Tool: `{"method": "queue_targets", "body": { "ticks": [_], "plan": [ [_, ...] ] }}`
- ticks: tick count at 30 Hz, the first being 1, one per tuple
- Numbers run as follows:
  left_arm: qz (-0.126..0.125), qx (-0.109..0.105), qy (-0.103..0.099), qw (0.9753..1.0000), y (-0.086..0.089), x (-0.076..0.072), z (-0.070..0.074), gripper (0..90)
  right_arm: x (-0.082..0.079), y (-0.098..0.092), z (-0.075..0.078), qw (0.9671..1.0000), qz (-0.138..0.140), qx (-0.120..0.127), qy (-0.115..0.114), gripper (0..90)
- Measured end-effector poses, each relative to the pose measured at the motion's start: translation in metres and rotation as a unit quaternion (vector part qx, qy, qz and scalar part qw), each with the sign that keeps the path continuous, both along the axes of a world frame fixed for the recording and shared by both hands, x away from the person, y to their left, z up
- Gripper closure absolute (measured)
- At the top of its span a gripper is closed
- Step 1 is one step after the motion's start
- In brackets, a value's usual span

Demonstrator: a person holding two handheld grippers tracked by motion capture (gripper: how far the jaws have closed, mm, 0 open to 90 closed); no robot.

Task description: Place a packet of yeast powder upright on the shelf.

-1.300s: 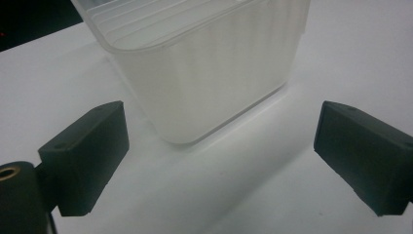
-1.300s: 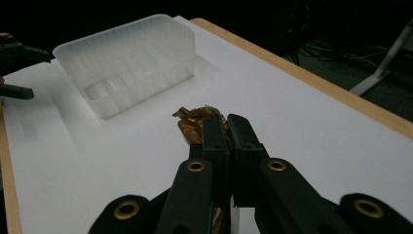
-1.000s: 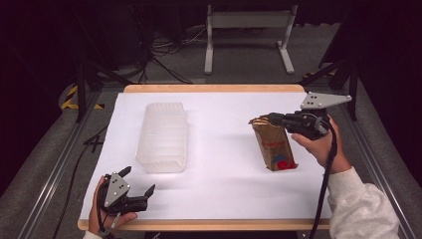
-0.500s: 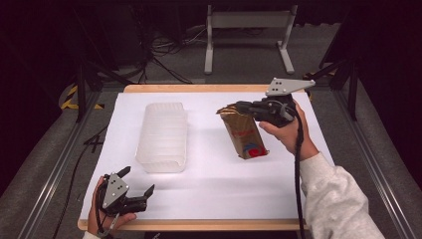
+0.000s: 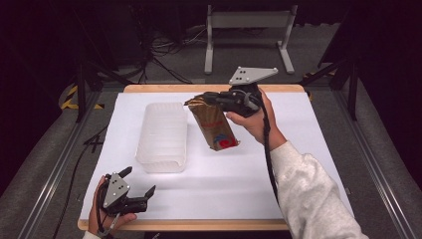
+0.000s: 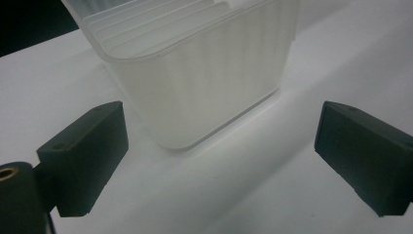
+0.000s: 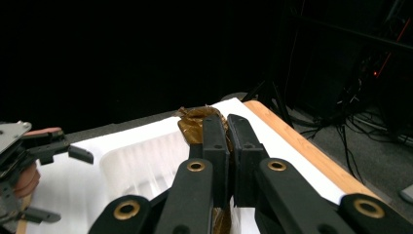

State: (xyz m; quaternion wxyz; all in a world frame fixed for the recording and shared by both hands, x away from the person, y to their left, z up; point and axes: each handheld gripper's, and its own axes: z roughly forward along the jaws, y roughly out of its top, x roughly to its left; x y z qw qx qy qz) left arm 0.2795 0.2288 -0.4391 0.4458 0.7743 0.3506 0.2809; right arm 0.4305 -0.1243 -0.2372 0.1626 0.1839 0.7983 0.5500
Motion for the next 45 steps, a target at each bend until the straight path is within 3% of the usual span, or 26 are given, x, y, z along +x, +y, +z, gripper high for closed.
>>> {"method": "queue_targets", "body": {
  "ticks": [15, 26, 28, 32, 36, 45],
  "plan": [
    [-0.004, -0.003, 0.0, 1.0, 0.001, 0.0, -0.001, 6.2, 0.014, 0.062, 0.005, 0.9997, 0.018, 0.005, -0.015, 86.7],
    [-0.007, -0.003, 0.0, 1.0, 0.001, 0.0, -0.001, 6.2, 0.019, 0.106, -0.005, 0.9993, 0.035, -0.003, -0.013, 86.7],
    [-0.008, -0.005, 0.002, 1.0, 0.001, -0.001, -0.002, 6.2, 0.02, 0.113, -0.007, 0.9993, 0.031, -0.01, -0.02, 86.7],
    [-0.01, -0.005, 0.0, 0.9999, 0.002, -0.002, -0.002, 6.2, 0.026, 0.125, -0.012, 0.9996, 0.027, -0.001, -0.011, 86.7],
    [-0.009, -0.008, 0.002, 0.9999, 0.003, -0.002, -0.002, 6.2, 0.029, 0.14, -0.021, 0.9995, 0.031, -0.009, -0.006, 86.7],
    [-0.01, -0.008, 0.005, 0.9999, 0.004, -0.003, -0.003, 6.1, 0.034, 0.162, -0.034, 0.9998, 0.014, -0.012, -0.007, 86.7]
  ]
}}
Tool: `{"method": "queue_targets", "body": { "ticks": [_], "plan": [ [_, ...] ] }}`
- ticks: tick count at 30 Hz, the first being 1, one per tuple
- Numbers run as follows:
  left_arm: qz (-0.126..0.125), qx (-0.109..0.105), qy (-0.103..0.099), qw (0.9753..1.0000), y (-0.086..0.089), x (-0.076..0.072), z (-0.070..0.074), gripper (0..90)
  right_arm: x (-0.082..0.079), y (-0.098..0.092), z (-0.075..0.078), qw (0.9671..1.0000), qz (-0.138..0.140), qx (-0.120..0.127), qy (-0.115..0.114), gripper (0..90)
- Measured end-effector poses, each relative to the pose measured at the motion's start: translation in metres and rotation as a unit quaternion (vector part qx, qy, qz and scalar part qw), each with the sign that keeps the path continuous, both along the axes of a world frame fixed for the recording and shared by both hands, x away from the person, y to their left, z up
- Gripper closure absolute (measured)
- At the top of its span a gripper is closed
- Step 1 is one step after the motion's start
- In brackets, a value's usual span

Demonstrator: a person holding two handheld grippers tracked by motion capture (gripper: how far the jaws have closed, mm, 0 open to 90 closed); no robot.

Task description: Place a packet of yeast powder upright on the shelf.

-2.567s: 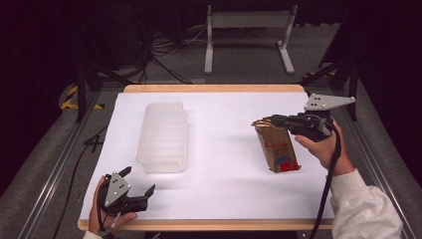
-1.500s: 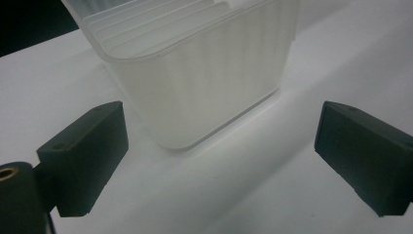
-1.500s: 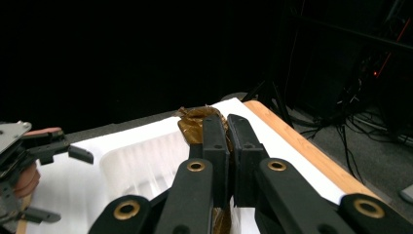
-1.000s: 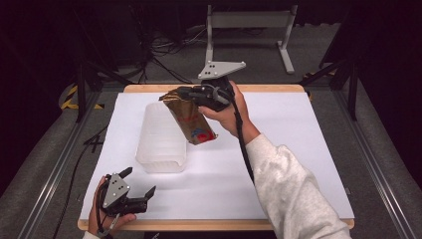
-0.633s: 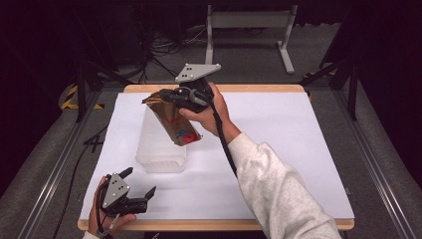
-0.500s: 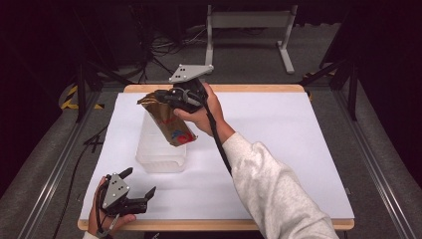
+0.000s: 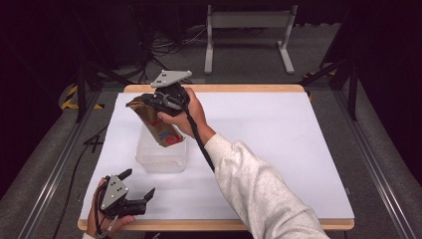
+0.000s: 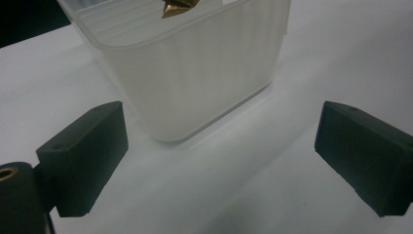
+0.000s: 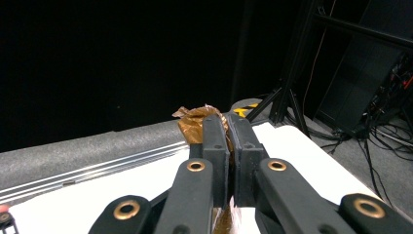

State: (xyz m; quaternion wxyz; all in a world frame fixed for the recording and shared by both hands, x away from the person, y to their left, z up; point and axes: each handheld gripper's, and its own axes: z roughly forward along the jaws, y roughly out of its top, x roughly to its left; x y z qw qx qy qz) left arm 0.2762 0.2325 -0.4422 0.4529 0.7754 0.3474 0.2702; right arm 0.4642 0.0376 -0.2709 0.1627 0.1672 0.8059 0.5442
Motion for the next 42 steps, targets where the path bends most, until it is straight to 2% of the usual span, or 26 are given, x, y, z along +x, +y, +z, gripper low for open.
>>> {"method": "queue_targets", "body": {
  "ticks": [4, 5, 8, 14, 15, 17, 20, 24, 30, 42],
  "plan": [
    [-0.004, 0.003, 0.0, 1.0, 0.0, 0.0, 0.0, 6.1, 0.002, 0.007, -0.006, 1.0, -0.007, 0.005, -0.001, 86.7],
    [-0.005, 0.003, 0.002, 1.0, -0.001, 0.0, 0.0, 6.1, 0.004, 0.008, -0.008, 0.9999, -0.003, 0.009, 0.007, 86.7],
    [-0.007, 0.002, 0.001, 1.0, 0.0, 0.0, 0.0, 6.1, 0.005, 0.011, -0.013, 0.9997, -0.005, 0.021, 0.01, 86.6],
    [-0.009, 0.003, 0.0, 1.0, 0.0, 0.0, -0.001, 6.1, 0.004, 0.015, -0.014, 0.9996, -0.011, 0.025, -0.001, 86.6],
    [-0.009, 0.005, 0.0, 0.9999, 0.0, 0.0, -0.001, 6.1, 0.005, 0.015, -0.014, 0.9996, -0.011, 0.026, 0.003, 86.6],
    [-0.011, 0.004, 0.0, 0.9999, 0.0, 0.0, -0.001, 6.1, 0.006, 0.016, -0.018, 0.9997, -0.017, 0.018, -0.001, 86.6],
    [-0.012, 0.004, 0.001, 0.9999, -0.001, 0.001, -0.001, 6.1, 0.008, 0.015, -0.024, 0.9996, -0.017, 0.021, 0.013, 86.6],
    [-0.015, 0.006, 0.004, 0.9999, -0.001, 0.001, -0.002, 6.0, 0.006, 0.014, -0.031, 0.9996, -0.012, 0.02, 0.015, 86.5],
    [-0.014, 0.008, 0.004, 0.9999, 0.0, 0.001, -0.002, 6.0, 0.001, 0.004, -0.043, 0.999, 0.005, 0.035, 0.028, 86.3],
    [-0.013, 0.013, 0.004, 0.9998, -0.002, 0.0, -0.002, 6.0, -0.007, -0.012, -0.062, 0.999, 0.018, 0.027, 0.032, 86.2]
  ]
}}
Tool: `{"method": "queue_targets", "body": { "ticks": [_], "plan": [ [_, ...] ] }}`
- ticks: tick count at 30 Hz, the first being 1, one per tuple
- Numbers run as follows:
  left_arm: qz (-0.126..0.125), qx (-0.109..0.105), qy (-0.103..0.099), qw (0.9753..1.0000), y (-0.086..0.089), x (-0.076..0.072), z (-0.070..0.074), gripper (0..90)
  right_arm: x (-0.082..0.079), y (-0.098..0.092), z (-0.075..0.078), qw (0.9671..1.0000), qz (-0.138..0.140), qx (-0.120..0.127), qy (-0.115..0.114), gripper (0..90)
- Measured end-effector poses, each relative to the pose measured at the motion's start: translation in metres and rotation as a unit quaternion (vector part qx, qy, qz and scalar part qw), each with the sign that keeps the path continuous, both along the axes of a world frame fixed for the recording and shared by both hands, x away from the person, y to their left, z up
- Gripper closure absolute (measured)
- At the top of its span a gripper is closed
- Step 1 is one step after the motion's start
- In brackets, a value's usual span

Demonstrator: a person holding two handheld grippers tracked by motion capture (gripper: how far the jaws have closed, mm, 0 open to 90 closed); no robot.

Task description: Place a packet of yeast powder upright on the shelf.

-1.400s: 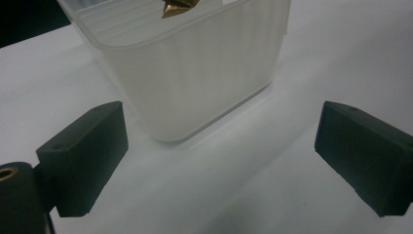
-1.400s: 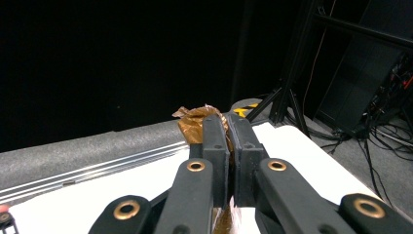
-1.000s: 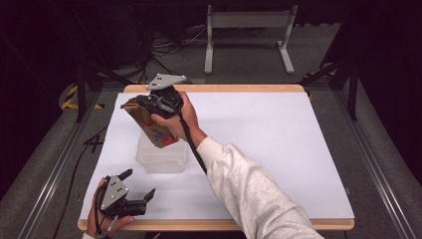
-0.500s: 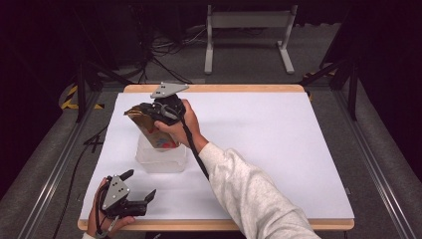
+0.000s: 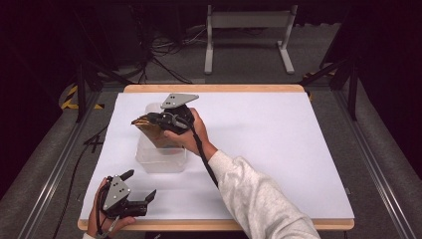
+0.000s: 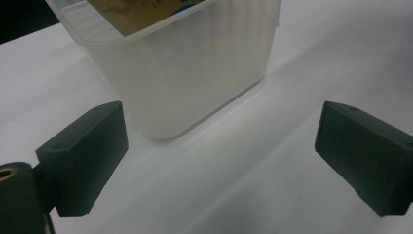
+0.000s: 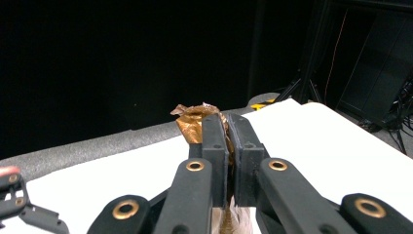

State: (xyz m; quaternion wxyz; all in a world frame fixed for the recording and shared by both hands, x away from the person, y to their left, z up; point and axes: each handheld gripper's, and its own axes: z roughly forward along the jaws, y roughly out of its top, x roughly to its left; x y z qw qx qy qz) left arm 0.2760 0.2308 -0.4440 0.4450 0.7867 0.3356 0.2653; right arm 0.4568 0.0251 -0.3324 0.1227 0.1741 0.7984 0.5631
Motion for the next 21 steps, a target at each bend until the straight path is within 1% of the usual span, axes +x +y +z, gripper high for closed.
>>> {"method": "queue_targets", "body": {
  "ticks": [1, 5, 9, 13, 16, 21],
  "plan": [
    [0.001, 0.0, -0.001, 1.0, 0.001, 0.0, 0.0, 6.0, -0.001, -0.003, -0.001, 1.0, 0.003, 0.004, 0.0, 86.2],
    [0.001, 0.0, -0.002, 1.0, 0.001, 0.0, 0.0, 6.1, -0.002, -0.008, -0.001, 1.0, 0.001, 0.004, -0.001, 86.2],
    [0.002, 0.001, -0.002, 1.0, 0.0, 0.001, 0.0, 6.0, -0.005, -0.013, -0.001, 1.0, 0.006, 0.002, -0.005, 86.1],
    [0.002, 0.0, -0.001, 1.0, 0.0, 0.001, 0.0, 6.1, -0.006, -0.021, -0.001, 1.0, 0.004, 0.003, -0.004, 86.0],
    [0.0, 0.002, 0.001, 1.0, -0.001, 0.001, 0.0, 6.1, -0.007, -0.026, 0.0, 1.0, 0.006, 0.0, -0.008, 85.9],
    [0.001, 0.006, 0.001, 1.0, -0.001, 0.001, 0.0, 6.1, -0.01, -0.032, 0.0, 1.0, 0.007, 0.0, -0.006, 85.8]
  ]
}}
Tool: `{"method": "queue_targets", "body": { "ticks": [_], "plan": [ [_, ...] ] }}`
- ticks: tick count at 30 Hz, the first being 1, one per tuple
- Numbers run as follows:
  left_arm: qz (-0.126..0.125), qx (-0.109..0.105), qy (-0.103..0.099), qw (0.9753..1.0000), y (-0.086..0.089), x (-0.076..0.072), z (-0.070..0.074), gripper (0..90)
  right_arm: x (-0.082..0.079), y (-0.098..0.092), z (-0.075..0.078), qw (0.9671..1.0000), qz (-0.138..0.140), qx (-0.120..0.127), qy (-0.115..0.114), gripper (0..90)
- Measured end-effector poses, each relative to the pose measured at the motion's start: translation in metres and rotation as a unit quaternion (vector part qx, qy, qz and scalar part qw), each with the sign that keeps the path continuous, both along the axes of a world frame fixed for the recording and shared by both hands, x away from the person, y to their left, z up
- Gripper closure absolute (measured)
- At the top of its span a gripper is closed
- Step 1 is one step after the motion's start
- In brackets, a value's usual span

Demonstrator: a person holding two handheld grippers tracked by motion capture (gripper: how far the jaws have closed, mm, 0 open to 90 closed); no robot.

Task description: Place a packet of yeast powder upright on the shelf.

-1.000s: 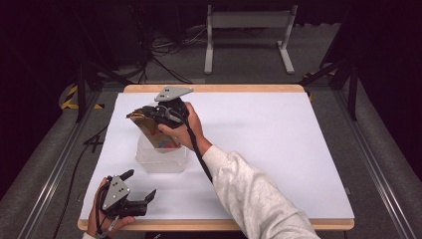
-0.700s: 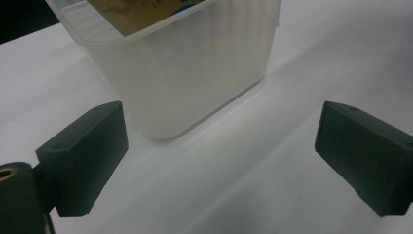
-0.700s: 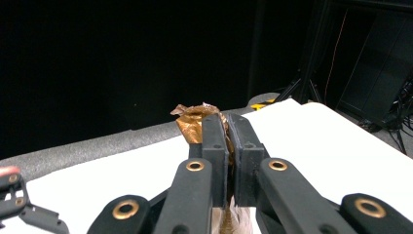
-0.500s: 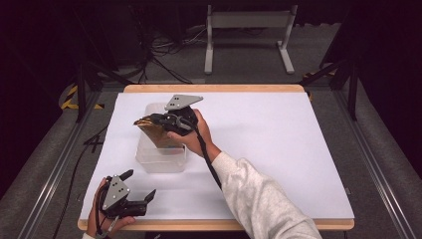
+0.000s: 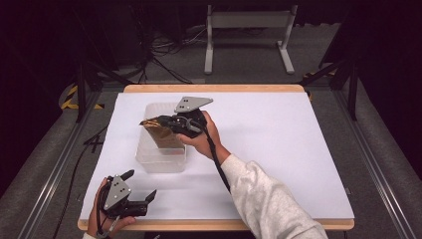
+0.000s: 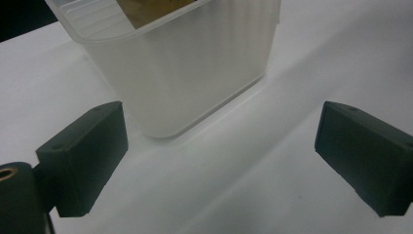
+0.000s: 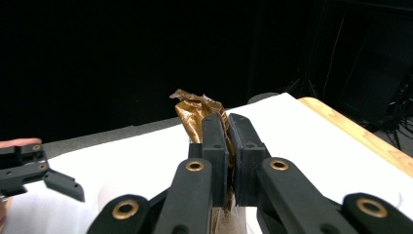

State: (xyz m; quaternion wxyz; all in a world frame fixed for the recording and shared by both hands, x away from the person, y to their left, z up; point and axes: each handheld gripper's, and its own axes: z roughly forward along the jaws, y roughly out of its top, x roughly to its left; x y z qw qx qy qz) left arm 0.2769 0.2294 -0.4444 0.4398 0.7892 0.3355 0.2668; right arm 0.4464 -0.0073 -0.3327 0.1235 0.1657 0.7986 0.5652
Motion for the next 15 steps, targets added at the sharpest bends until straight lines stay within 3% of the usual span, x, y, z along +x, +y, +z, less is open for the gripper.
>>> {"method": "queue_targets", "body": {
  "ticks": [15],
  "plan": [
    [0.002, 0.009, 0.003, 1.0, -0.002, 0.0, -0.001, 6.0, -0.013, -0.016, 0.003, 0.9992, 0.0, -0.033, -0.025, 84.6]
  ]
}}
